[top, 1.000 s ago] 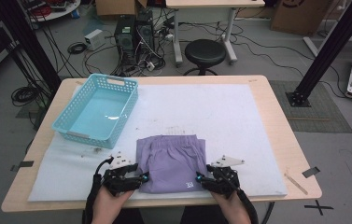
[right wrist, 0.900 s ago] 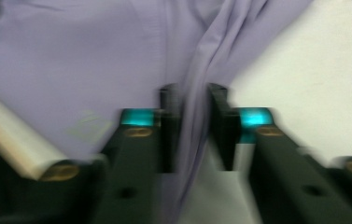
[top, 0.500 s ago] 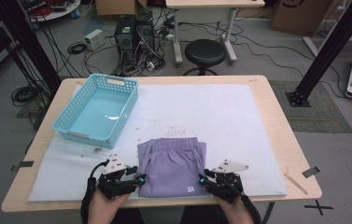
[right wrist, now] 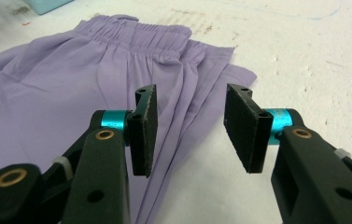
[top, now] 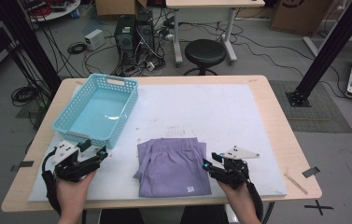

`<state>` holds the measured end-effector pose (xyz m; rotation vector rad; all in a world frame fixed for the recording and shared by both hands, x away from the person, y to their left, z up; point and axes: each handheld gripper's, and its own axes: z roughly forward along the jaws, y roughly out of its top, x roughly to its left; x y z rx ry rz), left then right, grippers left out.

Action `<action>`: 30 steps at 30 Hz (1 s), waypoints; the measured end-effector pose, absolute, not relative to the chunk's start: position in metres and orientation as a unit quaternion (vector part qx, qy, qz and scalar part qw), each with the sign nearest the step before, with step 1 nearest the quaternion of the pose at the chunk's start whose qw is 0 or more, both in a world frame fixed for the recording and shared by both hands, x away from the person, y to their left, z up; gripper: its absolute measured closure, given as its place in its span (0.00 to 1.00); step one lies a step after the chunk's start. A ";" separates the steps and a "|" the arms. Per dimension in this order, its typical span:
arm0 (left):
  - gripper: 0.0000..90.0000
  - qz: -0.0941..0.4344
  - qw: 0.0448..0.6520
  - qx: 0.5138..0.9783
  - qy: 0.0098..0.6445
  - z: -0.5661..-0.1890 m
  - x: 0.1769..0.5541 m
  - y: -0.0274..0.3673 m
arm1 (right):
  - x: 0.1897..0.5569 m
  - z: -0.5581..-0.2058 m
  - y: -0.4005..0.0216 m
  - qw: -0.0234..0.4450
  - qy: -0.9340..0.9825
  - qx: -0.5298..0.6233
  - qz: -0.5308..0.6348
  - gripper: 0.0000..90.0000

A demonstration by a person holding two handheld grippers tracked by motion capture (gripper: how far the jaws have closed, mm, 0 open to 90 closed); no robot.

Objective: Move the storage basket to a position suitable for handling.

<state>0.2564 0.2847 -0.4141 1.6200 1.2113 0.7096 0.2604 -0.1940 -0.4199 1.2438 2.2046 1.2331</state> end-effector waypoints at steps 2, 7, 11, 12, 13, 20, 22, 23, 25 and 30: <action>0.35 0.286 0.473 0.653 0.518 -0.419 0.261 0.294 | 0.263 -0.420 -0.194 0.164 0.771 0.437 0.433 0.61; 0.34 0.262 0.477 0.634 0.550 -0.424 0.279 0.306 | 0.264 -0.420 -0.194 0.166 0.770 0.435 0.435 0.61; 0.33 0.253 0.483 0.623 0.560 -0.426 0.289 0.310 | 0.263 -0.418 -0.196 0.173 0.768 0.433 0.439 0.61; 0.31 0.251 0.485 0.625 0.558 -0.426 0.289 0.311 | 0.263 -0.417 -0.196 0.175 0.769 0.432 0.438 0.61; 0.31 0.250 0.486 0.622 0.561 -0.426 0.290 0.311 | 0.262 -0.417 -0.196 0.176 0.768 0.433 0.438 0.61; 0.30 0.244 0.493 0.612 0.568 -0.426 0.290 0.310 | 0.264 -0.415 -0.189 0.174 0.769 0.419 0.450 0.61; 0.30 0.247 0.488 0.618 0.565 -0.426 0.290 0.309 | 0.269 -0.409 -0.178 0.179 0.772 0.402 0.459 0.61; 0.30 0.249 0.488 0.619 0.564 -0.426 0.289 0.308 | 0.273 -0.405 -0.171 0.182 0.772 0.395 0.464 0.61; 0.30 0.249 0.493 0.611 0.567 -0.424 0.289 0.307 | 0.280 -0.398 -0.158 0.185 0.772 0.385 0.472 0.60; 0.32 0.272 0.493 0.602 0.566 -0.421 0.280 0.306 | 0.293 -0.388 -0.136 0.196 0.773 0.369 0.477 0.59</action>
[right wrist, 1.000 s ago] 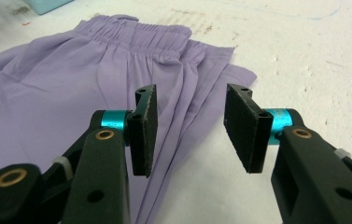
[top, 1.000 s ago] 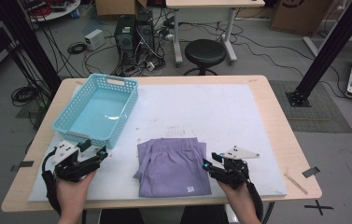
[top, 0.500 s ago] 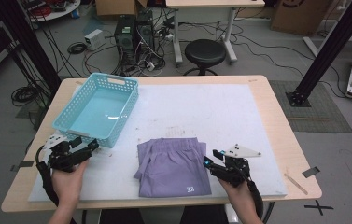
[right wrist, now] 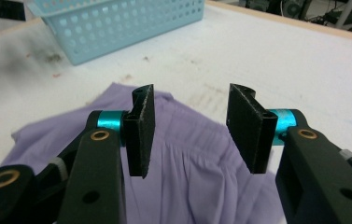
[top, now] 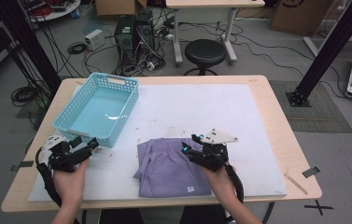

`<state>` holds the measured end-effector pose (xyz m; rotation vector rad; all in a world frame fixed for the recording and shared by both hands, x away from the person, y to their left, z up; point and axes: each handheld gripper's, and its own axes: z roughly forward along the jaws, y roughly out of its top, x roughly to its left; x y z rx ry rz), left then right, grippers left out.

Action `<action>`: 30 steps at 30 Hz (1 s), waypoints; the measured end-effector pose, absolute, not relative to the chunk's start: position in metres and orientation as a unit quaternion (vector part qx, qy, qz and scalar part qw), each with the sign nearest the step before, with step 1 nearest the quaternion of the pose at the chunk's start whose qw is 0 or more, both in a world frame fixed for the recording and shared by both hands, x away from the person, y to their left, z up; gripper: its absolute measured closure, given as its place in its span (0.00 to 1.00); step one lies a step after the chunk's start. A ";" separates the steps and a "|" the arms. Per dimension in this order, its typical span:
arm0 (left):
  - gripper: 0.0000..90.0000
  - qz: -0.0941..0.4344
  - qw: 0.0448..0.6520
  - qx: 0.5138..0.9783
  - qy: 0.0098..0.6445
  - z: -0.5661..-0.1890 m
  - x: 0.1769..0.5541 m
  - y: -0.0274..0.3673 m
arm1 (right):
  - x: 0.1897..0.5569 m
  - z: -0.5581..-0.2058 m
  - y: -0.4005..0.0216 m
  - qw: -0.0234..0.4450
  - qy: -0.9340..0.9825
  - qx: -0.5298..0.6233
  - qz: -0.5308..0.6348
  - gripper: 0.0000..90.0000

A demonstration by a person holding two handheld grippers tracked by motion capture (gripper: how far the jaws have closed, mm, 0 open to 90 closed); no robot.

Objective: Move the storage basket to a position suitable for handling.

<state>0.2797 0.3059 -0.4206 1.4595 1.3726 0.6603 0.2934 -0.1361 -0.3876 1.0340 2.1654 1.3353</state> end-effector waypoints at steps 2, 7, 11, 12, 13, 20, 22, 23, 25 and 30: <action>0.32 0.287 0.499 0.608 0.547 -0.417 0.274 0.306 | 0.296 -0.387 -0.135 0.199 0.770 0.370 0.481 0.58; 0.33 0.312 0.494 0.616 0.528 -0.403 0.283 0.316 | 0.298 -0.389 -0.144 0.198 0.761 0.382 0.485 0.57; 0.33 0.328 0.477 0.585 0.567 -0.392 0.304 0.349 | 0.299 -0.393 -0.157 0.199 0.753 0.394 0.487 0.57; 0.33 0.334 0.469 0.577 0.579 -0.391 0.310 0.358 | 0.299 -0.394 -0.160 0.199 0.751 0.398 0.487 0.57; 0.33 0.337 0.455 0.572 0.593 -0.389 0.315 0.367 | 0.299 -0.394 -0.162 0.200 0.749 0.401 0.488 0.57; 0.34 0.331 0.424 0.563 0.627 -0.395 0.339 0.401 | 0.303 -0.395 -0.170 0.202 0.743 0.407 0.491 0.57; 0.38 0.315 0.420 0.565 0.637 -0.401 0.346 0.408 | 0.303 -0.396 -0.170 0.202 0.744 0.405 0.491 0.57; 0.38 0.304 0.423 0.565 0.640 -0.405 0.349 0.412 | 0.303 -0.396 -0.170 0.200 0.745 0.406 0.491 0.57; 0.45 0.272 0.445 0.569 0.637 -0.411 0.357 0.420 | 0.302 -0.396 -0.170 0.200 0.744 0.406 0.491 0.57; 0.76 0.238 0.472 0.592 0.608 -0.412 0.368 0.422 | 0.302 -0.396 -0.175 0.202 0.741 0.410 0.492 0.57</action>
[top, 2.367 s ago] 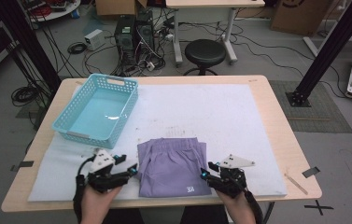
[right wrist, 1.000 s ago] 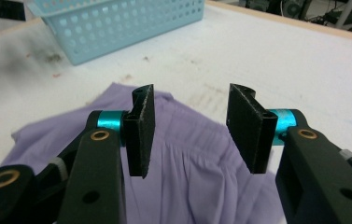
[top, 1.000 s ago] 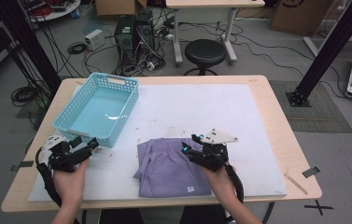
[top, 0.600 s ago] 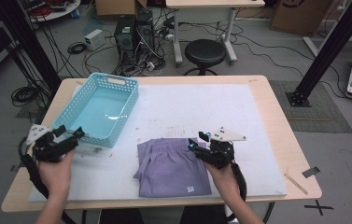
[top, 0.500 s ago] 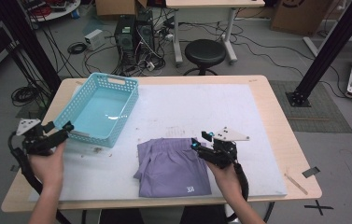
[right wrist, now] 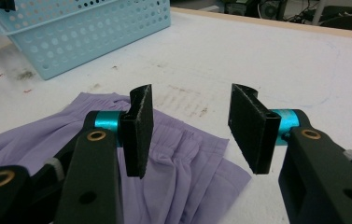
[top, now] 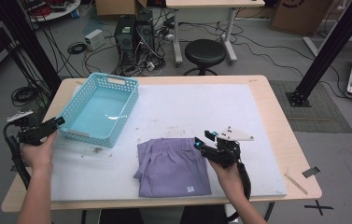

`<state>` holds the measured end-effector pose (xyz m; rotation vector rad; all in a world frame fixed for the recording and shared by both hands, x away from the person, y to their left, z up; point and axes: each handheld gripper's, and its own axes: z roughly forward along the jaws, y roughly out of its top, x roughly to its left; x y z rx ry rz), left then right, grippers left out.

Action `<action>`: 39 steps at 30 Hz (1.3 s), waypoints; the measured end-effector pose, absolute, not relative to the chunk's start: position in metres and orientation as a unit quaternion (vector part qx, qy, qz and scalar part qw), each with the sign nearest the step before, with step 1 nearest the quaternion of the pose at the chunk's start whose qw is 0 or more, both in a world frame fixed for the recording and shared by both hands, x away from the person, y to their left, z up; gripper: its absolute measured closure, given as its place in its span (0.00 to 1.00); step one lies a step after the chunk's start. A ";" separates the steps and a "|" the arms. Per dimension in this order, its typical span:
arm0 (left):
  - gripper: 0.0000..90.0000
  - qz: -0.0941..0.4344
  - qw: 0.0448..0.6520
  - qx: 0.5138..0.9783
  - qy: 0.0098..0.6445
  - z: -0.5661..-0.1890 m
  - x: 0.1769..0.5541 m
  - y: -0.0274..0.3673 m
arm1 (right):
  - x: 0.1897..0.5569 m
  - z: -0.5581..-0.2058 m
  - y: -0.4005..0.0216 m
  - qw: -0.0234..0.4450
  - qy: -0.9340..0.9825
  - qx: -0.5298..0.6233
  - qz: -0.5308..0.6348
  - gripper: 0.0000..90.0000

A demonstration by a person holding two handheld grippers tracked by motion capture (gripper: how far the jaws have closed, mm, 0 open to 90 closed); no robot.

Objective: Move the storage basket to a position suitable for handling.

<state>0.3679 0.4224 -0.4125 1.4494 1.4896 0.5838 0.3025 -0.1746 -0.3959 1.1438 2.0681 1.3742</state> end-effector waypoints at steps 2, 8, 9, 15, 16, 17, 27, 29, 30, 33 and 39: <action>0.81 0.220 0.479 0.595 0.608 -0.411 0.370 0.428 | 0.304 -0.395 -0.177 0.202 0.738 0.413 0.494 0.57; 0.90 0.225 0.468 0.632 0.575 -0.408 0.379 0.426 | 0.306 -0.394 -0.180 0.204 0.733 0.417 0.497 0.58; 0.91 0.227 0.472 0.635 0.568 -0.409 0.382 0.423 | 0.306 -0.394 -0.181 0.205 0.733 0.417 0.497 0.58; 0.92 0.225 0.491 0.648 0.537 -0.413 0.398 0.413 | 0.306 -0.393 -0.186 0.208 0.728 0.424 0.497 0.58; 0.92 0.221 0.487 0.659 0.530 -0.412 0.403 0.410 | 0.306 -0.393 -0.188 0.208 0.727 0.426 0.497 0.58; 0.92 0.224 0.484 0.668 0.519 -0.411 0.407 0.405 | 0.307 -0.393 -0.190 0.210 0.725 0.428 0.497 0.58; 0.92 0.207 0.497 0.716 0.444 -0.412 0.452 0.341 | 0.307 -0.393 -0.206 0.223 0.717 0.445 0.489 0.58; 0.92 0.200 0.499 0.719 0.440 -0.412 0.458 0.333 | 0.307 -0.393 -0.209 0.226 0.715 0.447 0.488 0.58; 0.92 0.201 0.498 0.720 0.439 -0.411 0.461 0.330 | 0.308 -0.392 -0.211 0.227 0.715 0.446 0.488 0.58; 0.84 0.222 0.490 0.720 0.438 -0.406 0.460 0.321 | 0.316 -0.389 -0.214 0.236 0.712 0.445 0.489 0.57; 0.43 0.259 0.492 0.698 0.451 -0.391 0.442 0.320 | 0.354 -0.379 -0.201 0.256 0.725 0.424 0.478 0.51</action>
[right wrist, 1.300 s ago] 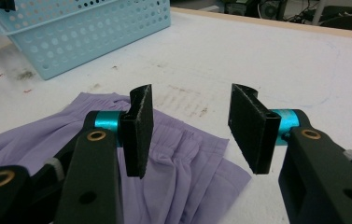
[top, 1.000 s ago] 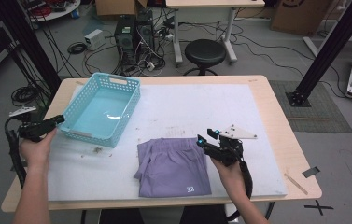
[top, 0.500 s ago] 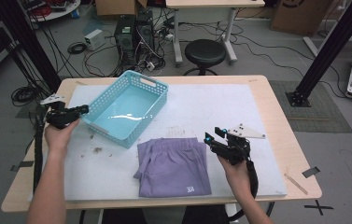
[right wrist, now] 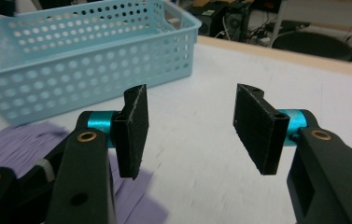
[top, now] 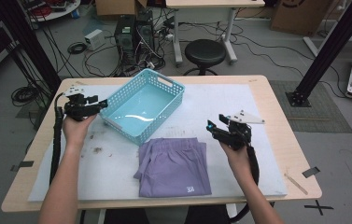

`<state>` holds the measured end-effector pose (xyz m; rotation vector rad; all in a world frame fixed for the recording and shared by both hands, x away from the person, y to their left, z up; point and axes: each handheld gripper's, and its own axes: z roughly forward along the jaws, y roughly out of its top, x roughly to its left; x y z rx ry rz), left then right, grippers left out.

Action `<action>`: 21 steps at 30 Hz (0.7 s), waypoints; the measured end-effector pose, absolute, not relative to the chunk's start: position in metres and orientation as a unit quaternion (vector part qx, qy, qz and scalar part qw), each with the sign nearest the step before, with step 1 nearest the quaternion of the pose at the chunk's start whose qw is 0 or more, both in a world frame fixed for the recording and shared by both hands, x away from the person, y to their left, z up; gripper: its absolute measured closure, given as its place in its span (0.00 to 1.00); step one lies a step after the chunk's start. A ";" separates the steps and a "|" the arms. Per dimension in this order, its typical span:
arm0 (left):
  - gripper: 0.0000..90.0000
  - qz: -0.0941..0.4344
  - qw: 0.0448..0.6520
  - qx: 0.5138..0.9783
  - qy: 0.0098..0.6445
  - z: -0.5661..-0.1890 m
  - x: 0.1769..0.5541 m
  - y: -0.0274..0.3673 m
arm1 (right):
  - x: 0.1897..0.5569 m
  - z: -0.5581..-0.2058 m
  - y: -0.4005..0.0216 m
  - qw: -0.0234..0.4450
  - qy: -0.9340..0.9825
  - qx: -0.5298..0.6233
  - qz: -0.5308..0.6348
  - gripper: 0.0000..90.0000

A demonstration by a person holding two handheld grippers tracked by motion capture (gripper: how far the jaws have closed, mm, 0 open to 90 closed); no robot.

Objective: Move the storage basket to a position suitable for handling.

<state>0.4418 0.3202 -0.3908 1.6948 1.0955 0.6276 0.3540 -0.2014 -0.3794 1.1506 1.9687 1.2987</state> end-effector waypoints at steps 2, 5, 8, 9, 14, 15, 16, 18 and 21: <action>0.42 0.264 0.510 0.687 0.446 -0.386 0.431 0.322 | 0.371 -0.377 -0.194 0.253 0.732 0.416 0.476 0.50; 0.37 0.258 0.523 0.686 0.436 -0.380 0.415 0.318 | 0.395 -0.373 -0.181 0.252 0.736 0.411 0.475 0.48; 0.37 0.259 0.541 0.683 0.418 -0.380 0.397 0.310 | 0.423 -0.371 -0.167 0.247 0.735 0.419 0.473 0.46; 0.37 0.258 0.545 0.681 0.415 -0.382 0.391 0.307 | 0.431 -0.371 -0.162 0.243 0.735 0.420 0.474 0.46; 0.32 0.245 0.562 0.674 0.413 -0.397 0.363 0.290 | 0.470 -0.371 -0.144 0.234 0.736 0.435 0.463 0.43; 0.31 0.238 0.564 0.673 0.416 -0.400 0.359 0.286 | 0.477 -0.372 -0.141 0.234 0.735 0.437 0.462 0.43; 0.30 0.234 0.562 0.674 0.418 -0.404 0.355 0.281 | 0.484 -0.372 -0.138 0.237 0.736 0.439 0.458 0.43; 0.30 0.229 0.557 0.678 0.421 -0.409 0.347 0.270 | 0.497 -0.375 -0.131 0.234 0.734 0.447 0.454 0.43; 0.30 0.210 0.551 0.694 0.414 -0.416 0.338 0.255 | 0.512 -0.379 -0.122 0.226 0.739 0.451 0.447 0.44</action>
